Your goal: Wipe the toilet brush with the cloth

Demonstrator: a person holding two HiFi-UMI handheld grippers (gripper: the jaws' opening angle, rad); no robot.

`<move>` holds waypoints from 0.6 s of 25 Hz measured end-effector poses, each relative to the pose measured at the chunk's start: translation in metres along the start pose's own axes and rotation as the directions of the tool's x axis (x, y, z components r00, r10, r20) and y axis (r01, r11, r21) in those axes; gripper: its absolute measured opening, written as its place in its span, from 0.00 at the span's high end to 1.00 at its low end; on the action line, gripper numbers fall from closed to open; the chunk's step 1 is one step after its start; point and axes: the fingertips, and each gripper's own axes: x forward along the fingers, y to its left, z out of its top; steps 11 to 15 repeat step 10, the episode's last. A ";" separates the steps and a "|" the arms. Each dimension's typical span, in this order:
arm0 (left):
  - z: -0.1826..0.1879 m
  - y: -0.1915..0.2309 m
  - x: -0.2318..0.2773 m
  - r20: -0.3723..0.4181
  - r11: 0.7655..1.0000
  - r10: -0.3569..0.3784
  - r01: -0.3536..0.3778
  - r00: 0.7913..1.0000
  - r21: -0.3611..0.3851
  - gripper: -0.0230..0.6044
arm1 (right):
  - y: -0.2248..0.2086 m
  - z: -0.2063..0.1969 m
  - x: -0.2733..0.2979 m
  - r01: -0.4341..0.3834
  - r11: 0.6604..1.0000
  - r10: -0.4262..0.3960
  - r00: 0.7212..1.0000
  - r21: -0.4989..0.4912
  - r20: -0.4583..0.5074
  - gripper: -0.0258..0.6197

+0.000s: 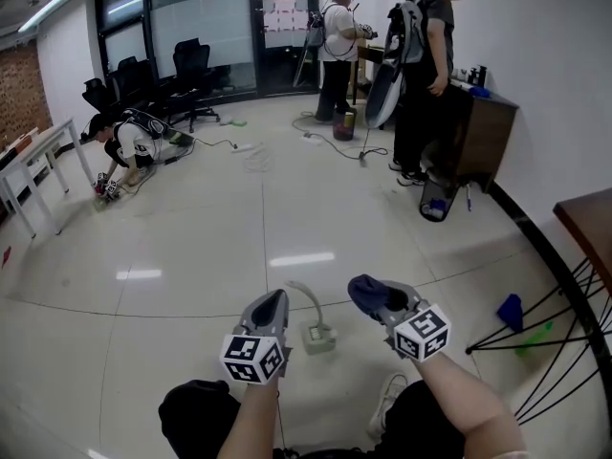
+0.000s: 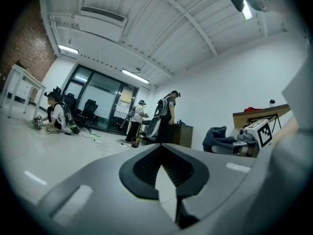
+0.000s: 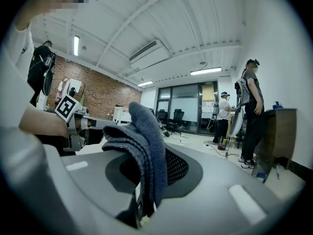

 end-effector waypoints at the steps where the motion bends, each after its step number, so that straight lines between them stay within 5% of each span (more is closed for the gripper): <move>1: 0.000 -0.002 0.001 -0.006 1.000 -0.004 0.004 1.000 0.014 0.95 | -0.001 -0.001 0.001 0.002 1.000 -0.002 1.000 -0.002 -0.007 0.86; 15: -0.008 -0.004 -0.001 -0.010 1.000 -0.006 0.006 1.000 0.017 0.95 | -0.015 -0.019 -0.003 0.040 0.999 -0.039 0.998 0.027 -0.044 0.86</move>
